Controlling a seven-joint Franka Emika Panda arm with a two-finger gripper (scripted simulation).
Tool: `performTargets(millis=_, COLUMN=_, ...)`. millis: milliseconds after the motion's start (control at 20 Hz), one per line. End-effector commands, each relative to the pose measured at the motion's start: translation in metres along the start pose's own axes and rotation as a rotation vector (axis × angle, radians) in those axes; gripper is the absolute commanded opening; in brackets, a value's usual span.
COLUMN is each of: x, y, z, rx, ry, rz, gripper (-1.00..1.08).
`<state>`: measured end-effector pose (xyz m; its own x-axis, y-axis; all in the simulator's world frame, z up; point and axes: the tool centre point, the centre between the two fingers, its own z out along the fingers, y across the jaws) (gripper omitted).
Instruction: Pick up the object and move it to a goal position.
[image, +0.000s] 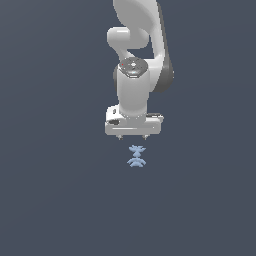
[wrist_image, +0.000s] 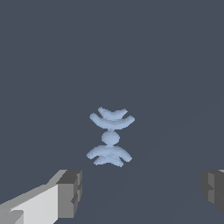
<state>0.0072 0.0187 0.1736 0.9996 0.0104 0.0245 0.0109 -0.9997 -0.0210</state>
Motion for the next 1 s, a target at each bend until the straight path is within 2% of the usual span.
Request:
performTargets(millis=0, x=0.000, y=0.000, z=0.000, rx=0.000, ry=0.000, rz=0.000, gripper=1.00)
performTargets(millis=950, x=-0.001, y=-0.009, z=0.036, rx=-0.013, ry=-0.016, rz=0.022, gripper=1.00)
